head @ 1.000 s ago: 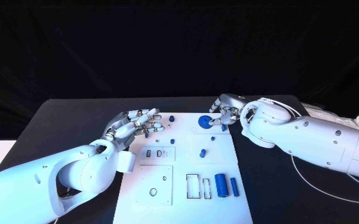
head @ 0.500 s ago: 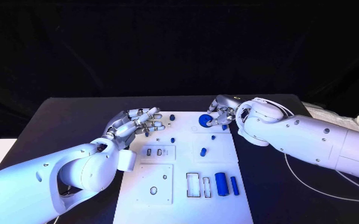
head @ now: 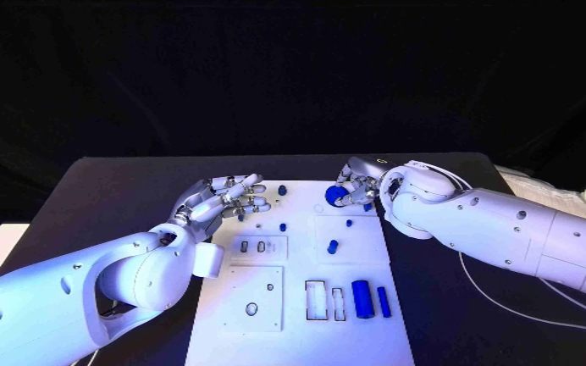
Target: Assemble the parts on the task board
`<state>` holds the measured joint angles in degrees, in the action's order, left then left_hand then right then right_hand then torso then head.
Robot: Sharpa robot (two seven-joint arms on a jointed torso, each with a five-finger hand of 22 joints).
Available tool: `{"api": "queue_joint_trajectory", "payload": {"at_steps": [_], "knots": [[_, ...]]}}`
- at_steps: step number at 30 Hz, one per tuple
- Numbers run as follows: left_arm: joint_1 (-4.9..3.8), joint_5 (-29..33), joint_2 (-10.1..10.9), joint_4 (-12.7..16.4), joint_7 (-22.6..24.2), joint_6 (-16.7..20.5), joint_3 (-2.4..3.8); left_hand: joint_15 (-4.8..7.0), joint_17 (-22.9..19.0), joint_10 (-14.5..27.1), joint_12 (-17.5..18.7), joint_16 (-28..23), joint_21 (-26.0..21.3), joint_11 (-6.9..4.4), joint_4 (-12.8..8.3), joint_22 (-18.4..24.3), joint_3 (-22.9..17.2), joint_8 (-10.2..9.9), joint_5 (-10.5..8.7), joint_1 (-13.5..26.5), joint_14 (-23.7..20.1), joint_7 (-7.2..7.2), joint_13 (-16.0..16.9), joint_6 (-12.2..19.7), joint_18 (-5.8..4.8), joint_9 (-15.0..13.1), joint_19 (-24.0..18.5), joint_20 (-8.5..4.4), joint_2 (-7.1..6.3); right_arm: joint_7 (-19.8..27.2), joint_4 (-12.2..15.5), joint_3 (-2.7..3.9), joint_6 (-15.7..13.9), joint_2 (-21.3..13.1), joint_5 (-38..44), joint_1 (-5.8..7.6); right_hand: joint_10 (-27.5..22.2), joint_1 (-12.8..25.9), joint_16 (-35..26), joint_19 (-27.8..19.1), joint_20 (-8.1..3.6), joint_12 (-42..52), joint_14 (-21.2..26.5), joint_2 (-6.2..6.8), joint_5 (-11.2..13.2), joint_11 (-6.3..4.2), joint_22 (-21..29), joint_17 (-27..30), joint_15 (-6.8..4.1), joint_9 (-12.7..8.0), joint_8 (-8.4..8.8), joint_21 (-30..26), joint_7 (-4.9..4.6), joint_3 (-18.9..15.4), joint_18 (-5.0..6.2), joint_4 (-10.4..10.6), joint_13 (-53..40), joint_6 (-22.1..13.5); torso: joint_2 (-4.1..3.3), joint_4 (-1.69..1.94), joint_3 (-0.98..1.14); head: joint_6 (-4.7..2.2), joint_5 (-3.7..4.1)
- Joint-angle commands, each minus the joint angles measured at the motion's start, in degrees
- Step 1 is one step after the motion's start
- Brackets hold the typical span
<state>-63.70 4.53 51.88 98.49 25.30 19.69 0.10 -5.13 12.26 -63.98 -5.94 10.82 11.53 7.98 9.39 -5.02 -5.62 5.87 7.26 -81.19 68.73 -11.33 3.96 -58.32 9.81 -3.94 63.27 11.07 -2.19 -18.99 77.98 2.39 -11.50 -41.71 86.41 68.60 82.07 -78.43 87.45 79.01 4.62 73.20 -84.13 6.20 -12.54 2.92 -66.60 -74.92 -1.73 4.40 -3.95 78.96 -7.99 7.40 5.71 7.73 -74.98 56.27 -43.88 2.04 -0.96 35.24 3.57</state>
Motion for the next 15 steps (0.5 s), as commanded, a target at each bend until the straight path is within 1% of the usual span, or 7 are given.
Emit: {"api": "queue_joint_trajectory", "payload": {"at_steps": [1, 6, 8, 11, 15], "knots": [[-0.06, -0.13, -0.13, 0.23, 0.05, -1.26, 0.04, -0.06, 0.07, -0.07, 0.4, -0.39, -0.17, 0.32, -0.32, 0.06, 0.1, -0.28, -0.22, 0.14, -0.29, -0.39, 0.08, -0.11, 0.52, 0.03, 0.1, 0.16, 0.47, -0.43, -0.42, -0.06, 1.46, 0.18, 2.12, -0.18, 0.41, -0.74, 0.34, 0.25, 0.02, 0.36, -4.89, -0.19, 0.22, -0.09, -0.19, -10.08, 0.35, 0.1, -0.35, 0.4, -0.03, 0.56, -1.11, -0.22, -0.52, 0.72, -0.01, -0.01, 0.0, 0.11, -0.06], [-0.06, -0.14, -0.11, 0.26, 0.0, -1.26, 0.04, -0.08, 0.19, -0.08, 0.49, -0.55, -0.32, 0.33, -0.42, 0.13, 0.12, -0.36, -0.22, 0.13, -0.36, -0.39, 0.09, -0.12, 0.53, 0.03, 0.06, 0.2, 0.51, -0.7, -0.53, -0.09, 2.4, 0.25, 2.81, -0.35, 0.87, -1.51, 0.52, 0.48, -0.04, 1.43, -4.96, -0.73, 0.66, -0.26, -0.85, -10.47, 0.24, 0.29, -0.81, 0.77, 0.17, 1.64, -1.21, -0.92, -1.71, 2.24, 0.01, -0.05, 0.02, 0.24, -0.12], [-0.06, -0.14, -0.09, 0.26, -0.02, -1.25, 0.04, -0.08, 0.19, -0.08, 0.49, -0.55, -0.32, 0.33, -0.42, 0.13, 0.12, -0.36, -0.22, 0.13, -0.36, -0.39, 0.09, -0.12, 0.53, 0.03, 0.06, 0.2, 0.51, -0.76, -0.49, -0.1, 2.65, 0.27, 3.21, -0.4, 1.04, -2.01, 0.59, 0.57, -0.12, 1.8, -4.99, -1.13, 0.92, -0.41, -1.12, -10.63, 0.12, 0.37, -0.99, 0.92, 0.34, 2.38, -1.26, -1.32, -2.13, 2.94, 0.01, -0.05, 0.03, 0.28, -0.1], [-0.06, -0.17, -0.08, 0.29, -0.05, -1.28, 0.04, -0.08, 0.19, -0.08, 0.49, -0.55, -0.32, 0.33, -0.42, 0.13, 0.12, -0.36, -0.22, 0.13, -0.36, -0.39, 0.09, -0.12, 0.53, 0.03, 0.06, 0.2, 0.51, -0.83, -0.4, -0.11, 2.84, 0.27, 3.78, -0.48, 1.17, -3.33, 0.66, 0.67, -0.3, 2.11, -5.01, -1.95, 2.42, -0.63, -1.43, -10.78, -0.09, 0.42, -1.14, 1.09, 0.55, 4.04, -1.3, -2.28, -2.56, 3.83, 0.0, -0.03, 0.04, 0.3, -0.07], [-0.06, -0.25, -0.08, 0.3, -0.08, -1.32, 0.04, -0.08, 0.19, -0.08, 0.49, -0.55, -0.32, 0.33, -0.42, 0.13, 0.12, -0.36, -0.22, 0.13, -0.36, -0.39, 0.09, -0.12, 0.53, 0.03, 0.06, 0.2, 0.51, -0.68, -0.22, -0.12, 2.45, 0.28, 4.46, -0.6, 1.53, -4.45, 0.76, 0.81, -0.48, 2.86, -5.05, -2.73, 2.67, -0.92, -1.86, -11.02, -0.3, 0.57, -1.54, 1.32, 0.92, 6.07, -1.38, -3.41, -3.38, 5.29, -0.02, -0.01, 0.03, 0.28, -0.04]]}}
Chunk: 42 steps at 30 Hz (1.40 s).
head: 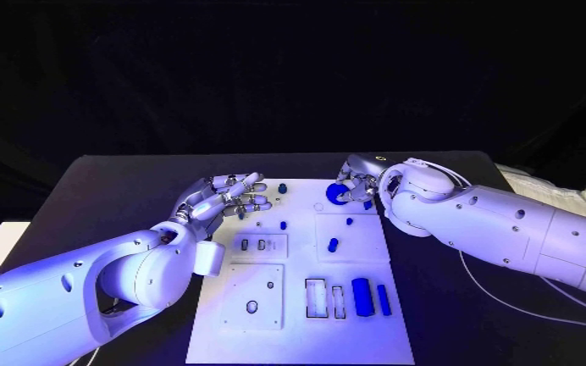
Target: Assemble the parts on the task board
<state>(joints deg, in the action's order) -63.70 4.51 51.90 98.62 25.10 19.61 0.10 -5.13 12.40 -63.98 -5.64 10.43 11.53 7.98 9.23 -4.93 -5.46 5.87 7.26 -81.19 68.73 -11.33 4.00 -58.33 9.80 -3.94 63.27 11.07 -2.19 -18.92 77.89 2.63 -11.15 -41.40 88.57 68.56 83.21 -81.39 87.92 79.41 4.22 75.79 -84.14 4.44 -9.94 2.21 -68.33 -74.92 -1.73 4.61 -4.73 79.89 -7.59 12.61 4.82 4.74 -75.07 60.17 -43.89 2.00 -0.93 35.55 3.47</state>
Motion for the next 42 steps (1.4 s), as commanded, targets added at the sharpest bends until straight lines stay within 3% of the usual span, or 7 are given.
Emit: {"api": "queue_joint_trajectory", "payload": {"at_steps": [1, 5, 10, 16, 20, 30, 42], "knots": [[-0.06, -0.25, -0.09, 0.17, 0.13, -1.23, 0.04, -0.08, 0.05, -0.09, 0.19, -0.15, -0.32, 0.33, -0.26, 0.05, -0.05, -0.36, -0.22, 0.13, -0.36, -0.39, 0.05, -0.12, 0.54, 0.03, 0.06, 0.2, 0.51, -0.57, -0.02, -0.36, 1.71, -0.03, 2.44, -0.58, 0.45, -1.63, 0.3, 0.45, -0.13, 0.38, -5.05, -1.09, 0.11, -0.29, -0.24, -11.06, -0.36, 0.41, -0.89, 0.44, 0.62, 1.26, -0.51, -0.66, -3.42, 1.77, -0.01, 0.03, 0.0, -0.03, 0.06], [-0.06, -0.28, -0.08, 0.11, 0.17, -1.2, 0.04, -0.08, 0.1, -0.09, 0.23, -0.21, -0.37, 0.33, -0.31, 0.07, -0.08, -0.38, -0.21, 0.09, -0.38, -0.39, 0.05, -0.12, 0.54, 0.02, 0.06, 0.21, 0.58, 0.43, 0.99, -0.36, -1.69, -0.1, 3.26, -0.76, 0.66, -1.3, 0.35, 0.67, -0.38, 0.7, -5.07, -1.21, -0.02, -0.71, -0.77, -11.17, -0.67, 0.7, -1.56, 0.72, 1.15, 2.44, -0.6, -1.24, -3.84, 3.55, 0.01, 0.01, 0.0, -0.07, 0.08], [-0.06, -0.45, 0.04, 0.03, 0.3, -1.11, 0.04, -0.08, 0.12, -0.09, 0.24, -0.22, -0.39, 0.33, -0.32, 0.08, -0.09, -0.39, -0.21, 0.08, -0.39, -0.39, 0.05, -0.13, 0.54, 0.02, 0.06, 0.21, 0.6, 1.76, 3.44, -0.35, -8.0, -0.14, 3.57, -0.92, 0.44, 0.88, 0.24, 0.74, -0.68, -0.03, -5.01, -0.96, -0.38, -1.01, -0.98, -10.94, -0.97, 0.71, -1.52, 0.85, 1.5, 3.12, -0.64, -0.79, -3.5, 4.28, -0.02, 0.17, 0.01, -0.19, 0.13], [-0.06, -0.01, 0.17, -0.83, 0.43, -1.08, 0.04, -0.08, 0.13, -0.09, 0.25, -0.24, -0.41, 0.33, -0.35, 0.09, -0.1, -0.4, -0.2, 0.05, -0.39, -0.39, 0.06, -0.13, 0.55, 0.02, 0.06, 0.21, 0.62, 1.86, 5.5, -0.32, -11.26, 0.98, 3.81, -0.95, 0.45, 2.06, 0.23, 0.78, -0.77, -0.18, -5.01, -0.67, -0.1, -1.03, -1.09, -10.94, -1.02, 0.61, -1.26, 0.91, 1.53, 3.28, -0.67, -0.48, -3.5, 4.25, -0.05, 0.27, -0.08, -0.32, -0.22], [-0.06, 0.77, 0.39, -1.69, 0.62, -0.96, 0.04, -0.08, 0.13, -0.09, 0.25, -0.24, -0.41, 0.33, -0.35, 0.09, -0.1, -0.4, -0.2, 0.05, -0.39, -0.39, 0.06, -0.13, 0.55, 0.02, 0.06, 0.21, 0.62, 1.3, 5.66, -0.32, -11.59, 2.39, 3.89, -0.95, 0.37, 2.75, 0.18, 0.84, -0.81, -0.55, -5.0, -1.0, 1.23, -1.04, -1.19, -10.87, -1.04, 0.5, -0.94, 0.96, 1.54, 3.85, -0.69, -0.34, -3.35, 4.16, -0.05, 0.49, -0.13, -0.29, -0.07], [-0.07, 1.28, 0.91, -3.56, 1.22, 0.32, 0.05, -0.4, 0.28, 0.27, 0.73, -1.16, -1.08, 0.54, -0.64, 0.4, 0.1, -0.77, -0.24, 0.16, -1.27, -0.52, 0.0, 0.13, 0.48, 0.06, -0.44, 0.44, 0.52, 0.5, 3.85, -0.54, -10.15, 7.04, 3.89, -1.12, 0.26, 3.01, 0.14, 0.83, -0.82, -0.85, -4.98, -1.18, 1.81, -1.02, -1.17, -10.77, -1.04, 0.44, -0.75, 0.95, 1.49, 4.17, -0.68, -0.36, -3.2, 4.09, -0.1, 0.35, -0.18, -0.15, -0.27], [-0.09, 1.33, 0.93, -3.95, 1.52, 0.72, 0.06, -1.11, 0.21, 1.12, 1.55, -3.11, -2.56, 1.03, -1.29, 0.96, 0.42, -1.43, -0.21, 0.38, -3.04, -0.84, -0.08, 0.64, 0.41, 0.07, -1.68, 1.1, 0.75, 0.9, -0.27, -1.5, -7.57, 11.69, 3.61, -2.26, 0.14, 3.25, 0.07, 0.8, -0.81, -1.16, -4.95, -1.04, 1.99, -0.96, -1.12, -10.64, -1.01, 0.35, -0.52, 0.92, 1.4, 4.28, -0.67, -0.45, -3.04, 3.87, -0.13, 0.41, -0.07, 0.24, -0.76]]}}
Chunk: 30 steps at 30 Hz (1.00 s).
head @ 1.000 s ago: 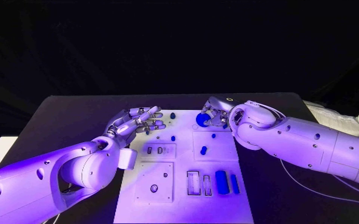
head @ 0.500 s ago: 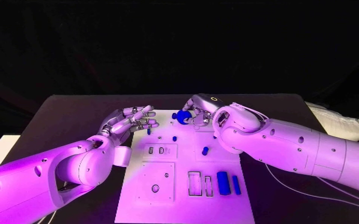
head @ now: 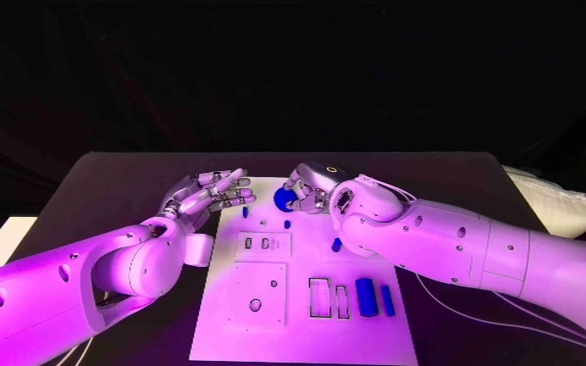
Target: Assemble the parts on the task board
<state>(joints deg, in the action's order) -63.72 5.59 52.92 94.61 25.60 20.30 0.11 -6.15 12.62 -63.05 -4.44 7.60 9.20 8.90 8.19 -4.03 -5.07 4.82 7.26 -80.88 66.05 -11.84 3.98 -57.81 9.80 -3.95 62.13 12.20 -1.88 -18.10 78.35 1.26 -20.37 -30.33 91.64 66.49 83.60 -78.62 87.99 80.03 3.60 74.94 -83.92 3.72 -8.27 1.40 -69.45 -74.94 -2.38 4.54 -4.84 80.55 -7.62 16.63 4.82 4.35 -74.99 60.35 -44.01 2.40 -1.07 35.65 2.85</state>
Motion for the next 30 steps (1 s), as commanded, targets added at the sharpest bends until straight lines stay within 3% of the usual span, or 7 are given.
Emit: {"api": "queue_joint_trajectory", "payload": {"at_steps": [1, 12, 21, 24, 30], "knots": [[-0.07, 0.25, -0.11, 0.05, 1.01, 0.02, 0.05, -0.1, -0.01, 0.21, 0.35, -0.31, -0.25, 0.12, -0.26, 0.06, 0.04, -0.39, -0.21, 0.09, -0.38, -0.34, -0.05, 0.13, 0.42, 0.07, -0.56, -0.01, 0.45, 0.07, -0.97, -0.18, 1.54, 0.84, 0.54, -0.24, -0.29, 0.51, -0.01, 0.19, -0.18, -0.38, -5.17, -0.29, 0.31, -0.13, 0.0, -10.61, -0.34, 0.39, -0.34, 0.26, 1.39, 0.31, -0.68, -0.11, -3.07, 3.6, 0.01, -0.03, 0.07, 0.18, -0.2], [-0.07, 0.28, -0.24, -0.06, 0.83, -0.34, 0.05, -0.11, -0.02, 0.22, 0.36, -0.34, -0.28, 0.13, -0.27, 0.07, 0.04, -0.4, -0.21, 0.1, -0.41, -0.34, -0.05, 0.13, 0.42, 0.07, -0.58, 0.0, 0.47, -0.67, -2.37, -0.38, -0.28, 2.05, 1.16, -0.42, -0.65, 1.0, -0.05, 0.21, -0.04, -1.12, -5.16, 0.09, -0.18, 0.19, -0.06, -10.56, -0.11, 0.06, 0.41, 0.27, 0.99, 0.78, -0.7, -0.45, -2.71, 2.78, 0.02, -0.21, 0.12, 0.07, -0.37], [-0.08, 0.29, -0.27, -0.04, 0.57, -0.67, 0.05, -0.11, -0.02, 0.22, 0.36, -0.34, -0.28, 0.13, -0.27, 0.07, 0.04, -0.4, -0.21, 0.1, -0.41, -0.34, -0.05, 0.13, 0.42, 0.07, -0.58, 0.0, 0.47, 0.28, -2.46, -0.4, 0.43, 2.2, 0.86, -0.43, -1.01, 3.89, -0.03, 0.08, 0.79, -1.63, -5.17, 2.4, -0.2, 1.34, 0.08, -10.62, 0.86, -0.8, 1.4, 0.16, -0.29, -0.51, -0.7, 0.18, -2.67, -1.07, 0.02, -0.18, 0.11, 0.2, -0.42], [-0.08, 0.29, -0.28, -0.06, 0.52, -0.72, 0.05, -0.14, -0.02, 0.25, 0.38, -0.42, -0.36, 0.15, -0.31, 0.09, 0.06, -0.42, -0.21, 0.13, -0.46, -0.36, -0.05, 0.14, 0.43, 0.07, -0.62, 0.04, 0.51, 0.47, -2.47, -0.4, 0.61, 2.14, 0.67, -0.42, -1.45, 5.72, -0.01, -0.01, 1.14, -2.42, -5.18, 3.47, 1.04, 1.7, 0.2, -10.69, 1.2, -0.91, 1.46, 0.08, -0.6, -2.18, -0.66, 1.06, -2.23, -3.19, 0.01, -0.17, 0.12, 0.21, -0.44], [-0.08, 0.29, -0.29, -0.08, 0.47, -0.77, 0.05, -0.14, -0.02, 0.25, 0.38, -0.42, -0.36, 0.15, -0.31, 0.09, 0.06, -0.42, -0.21, 0.13, -0.46, -0.36, -0.05, 0.14, 0.43, 0.07, -0.62, 0.04, 0.51, 0.91, -2.38, -0.41, 0.1, 1.9, -0.12, -0.42, -1.84, 7.07, -0.02, -0.03, 1.54, -3.05, -5.16, 3.72, 1.59, 2.12, 0.19, -10.68, 1.58, -0.82, 1.35, 0.07, -1.01, -4.25, -0.64, 2.51, -1.96, -5.4, -0.01, -0.25, 0.15, 0.25, -0.53]]}}
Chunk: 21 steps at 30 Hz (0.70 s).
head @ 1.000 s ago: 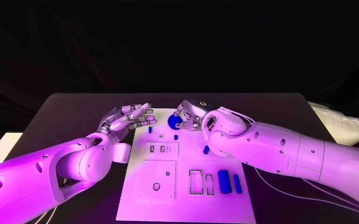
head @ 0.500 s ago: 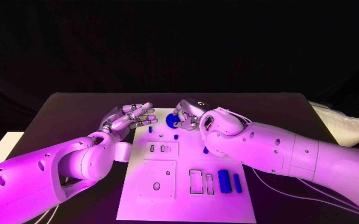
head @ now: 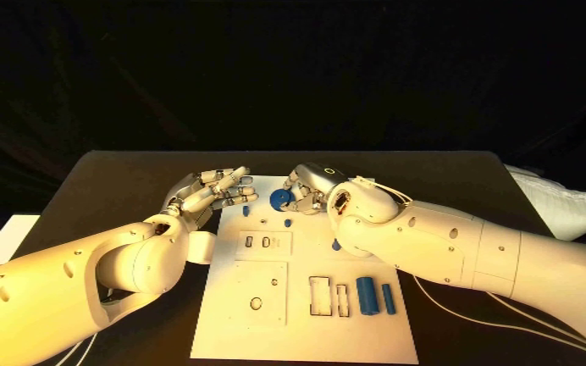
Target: Assemble the parts on the task board
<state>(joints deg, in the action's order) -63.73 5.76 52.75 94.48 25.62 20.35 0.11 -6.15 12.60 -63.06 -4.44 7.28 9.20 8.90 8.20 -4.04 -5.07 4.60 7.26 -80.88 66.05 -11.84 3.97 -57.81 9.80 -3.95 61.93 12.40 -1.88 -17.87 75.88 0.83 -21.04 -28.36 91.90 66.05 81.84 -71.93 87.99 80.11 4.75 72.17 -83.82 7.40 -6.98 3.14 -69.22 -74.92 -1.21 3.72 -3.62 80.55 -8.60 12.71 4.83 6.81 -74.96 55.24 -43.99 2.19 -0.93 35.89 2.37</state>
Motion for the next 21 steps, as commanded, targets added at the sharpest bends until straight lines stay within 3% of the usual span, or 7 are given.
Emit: {"api": "queue_joint_trajectory", "payload": {"at_steps": [1, 12, 17, 21], "knots": [[-0.07, 0.13, -0.12, 0.05, 0.45, -0.82, 0.05, -0.13, -0.01, 0.25, 0.38, -0.09, -0.36, 0.15, -0.31, 0.09, 0.07, -0.2, -0.21, 0.13, -0.46, -0.36, -0.04, 0.14, 0.43, 0.07, -0.42, -0.17, 0.52, 0.72, 0.11, 0.02, 0.79, -0.1, -0.49, 0.02, -0.07, 0.4, -0.01, -0.11, 0.4, -0.27, -5.26, 0.03, 0.29, 0.39, -0.03, -10.72, 0.42, 0.01, 0.12, 0.08, -0.03, -0.37, -0.65, 0.09, -2.01, -0.3, -0.03, -0.02, 0.02, 0.01, -0.05], [-0.07, 0.13, -0.14, 0.01, 0.44, -0.79, 0.05, -0.13, -0.01, 0.25, 0.38, -0.09, -0.36, 0.15, -0.31, 0.09, 0.07, -0.2, -0.21, 0.13, -0.46, -0.36, -0.04, 0.14, 0.43, 0.07, -0.42, -0.17, 0.52, 1.03, 1.36, 0.03, -1.09, -1.17, -0.9, 0.02, 0.08, -0.23, 0.03, -0.04, 0.45, 0.08, -5.28, -0.73, -0.73, 0.24, -0.16, -10.82, 0.37, 0.28, -0.26, 0.15, 0.16, -0.84, -0.65, 0.4, -2.36, 0.68, -0.03, -0.03, 0.04, 0.08, -0.07], [-0.07, 0.13, -0.07, 0.0, 0.44, -0.79, 0.05, -0.15, -0.01, 0.28, 0.4, -0.15, -0.42, 0.17, -0.35, 0.1, 0.08, -0.22, -0.21, 0.15, -0.49, -0.38, -0.04, 0.15, 0.44, 0.07, -0.44, -0.14, 0.55, 1.26, 4.51, 0.38, -2.93, -4.18, -1.37, 0.03, 0.24, -0.56, 0.08, 0.0, 0.4, 0.38, -5.31, -1.03, -1.4, 0.16, -0.22, -10.92, 0.3, 0.33, -0.29, 0.18, 0.24, -0.91, -0.66, 0.4, -2.61, 1.02, 0.08, -0.16, 0.06, -0.06, 0.0], [-0.07, 0.13, 0.06, 0.09, 0.42, -0.81, 0.05, -0.15, -0.01, 0.28, 0.4, -0.15, -0.42, 0.17, -0.35, 0.1, 0.08, -0.22, -0.21, 0.15, -0.49, -0.38, -0.04, 0.15, 0.44, 0.07, -0.44, -0.14, 0.55, 1.51, 7.95, 1.04, -2.8, -8.15, -3.02, 0.2, 0.36, -0.67, 0.13, 0.05, 0.37, 0.58, -5.33, -1.14, -1.68, 0.12, -0.32, -11.03, 0.27, 0.36, -0.32, 0.23, 0.29, -0.96, -0.67, 0.41, -2.77, 1.24, 0.24, -0.57, 0.11, -0.18, -0.05]]}}
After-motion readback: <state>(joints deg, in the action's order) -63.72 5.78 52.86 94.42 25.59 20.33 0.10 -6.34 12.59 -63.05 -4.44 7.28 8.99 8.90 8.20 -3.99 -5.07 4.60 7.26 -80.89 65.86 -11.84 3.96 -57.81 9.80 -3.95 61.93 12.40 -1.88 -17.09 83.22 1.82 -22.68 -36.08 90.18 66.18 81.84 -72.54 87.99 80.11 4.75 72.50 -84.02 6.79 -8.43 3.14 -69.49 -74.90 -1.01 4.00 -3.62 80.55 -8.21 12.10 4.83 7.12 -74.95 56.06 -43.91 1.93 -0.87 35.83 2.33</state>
